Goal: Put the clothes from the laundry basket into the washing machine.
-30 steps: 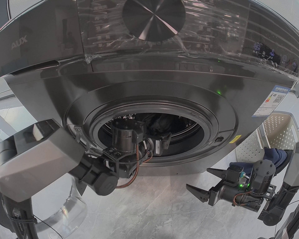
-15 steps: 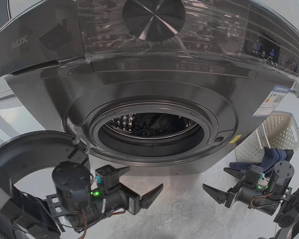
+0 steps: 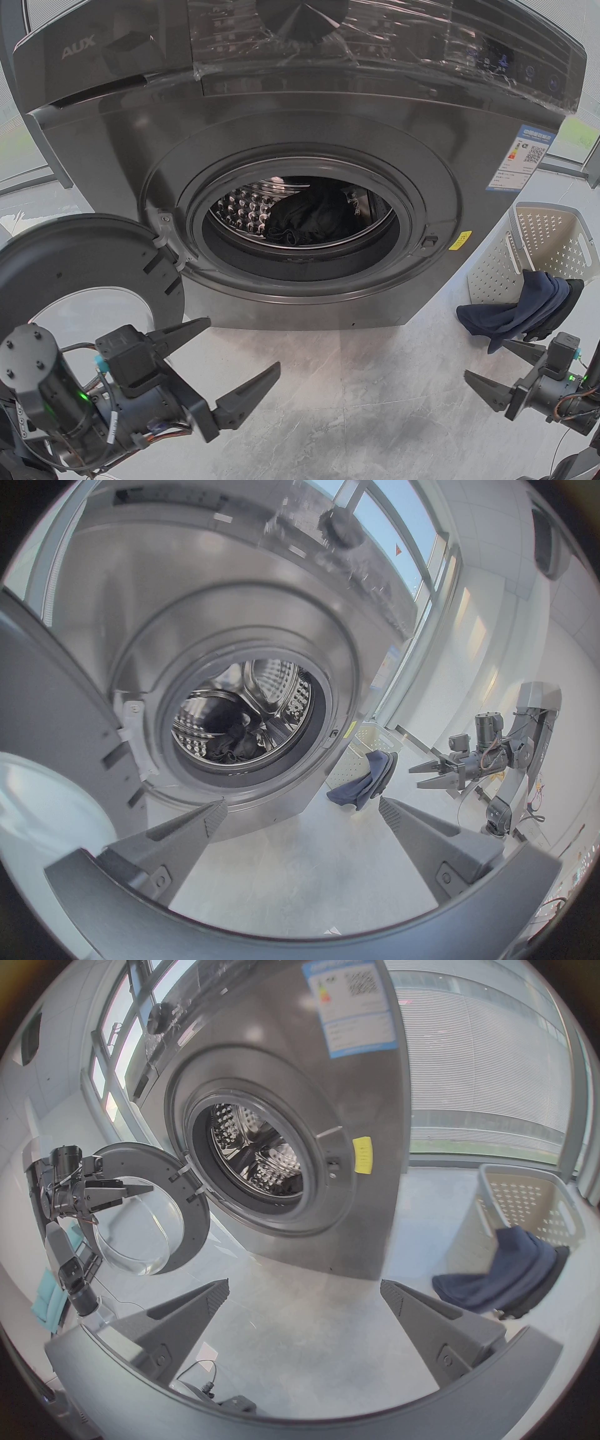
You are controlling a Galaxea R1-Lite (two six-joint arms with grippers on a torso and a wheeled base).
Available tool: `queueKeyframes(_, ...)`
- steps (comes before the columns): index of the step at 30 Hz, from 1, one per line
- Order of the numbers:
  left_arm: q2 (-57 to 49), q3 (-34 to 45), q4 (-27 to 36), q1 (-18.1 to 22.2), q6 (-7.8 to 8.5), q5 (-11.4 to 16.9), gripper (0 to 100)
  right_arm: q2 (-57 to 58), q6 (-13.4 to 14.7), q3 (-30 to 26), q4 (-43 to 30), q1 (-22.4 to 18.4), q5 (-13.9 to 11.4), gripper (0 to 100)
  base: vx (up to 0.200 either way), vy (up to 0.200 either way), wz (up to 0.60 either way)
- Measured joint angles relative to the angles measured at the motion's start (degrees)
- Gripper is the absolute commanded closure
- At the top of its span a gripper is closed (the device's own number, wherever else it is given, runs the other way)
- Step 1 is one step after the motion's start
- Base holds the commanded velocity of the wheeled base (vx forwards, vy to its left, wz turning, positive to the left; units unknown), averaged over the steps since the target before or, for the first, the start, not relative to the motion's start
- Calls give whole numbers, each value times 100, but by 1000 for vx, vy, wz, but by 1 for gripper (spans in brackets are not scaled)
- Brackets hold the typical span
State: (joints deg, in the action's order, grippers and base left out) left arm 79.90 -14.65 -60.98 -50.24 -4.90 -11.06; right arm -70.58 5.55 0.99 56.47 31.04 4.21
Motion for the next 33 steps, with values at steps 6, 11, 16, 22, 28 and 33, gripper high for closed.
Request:
queueKeyframes(6, -809, 399, 154, 305, 105, -35, 0, 1559, -22, 0, -1509, -434, 9, 0, -200, 0, 0)
queueKeyframes(11, -1730, 790, 556, 716, 173, -54, 0, 2982, -43, 0, -2781, -894, -18, 0, -160, 0, 0)
queueKeyframes(16, -2971, 1089, 1620, 1309, 247, -35, 0, 4241, -46, 9, -3666, -1352, -38, 0, 0, 0, 0)
queueKeyframes(22, -4528, 1270, 3110, 1965, 296, 74, 0, 5201, -35, 5, -4339, -1820, -76, 0, -100, -200, 0)
queueKeyframes(28, -6182, 1358, 5049, 2745, 291, 380, 0, 5930, -49, 2, -4966, -2316, -57, 0, 0, -200, 0)
queueKeyframes(33, -6962, 1364, 5750, 3387, 371, 505, 0, 6310, -224, 2, -5280, -2867, -76, 0, 0, -120, 0)
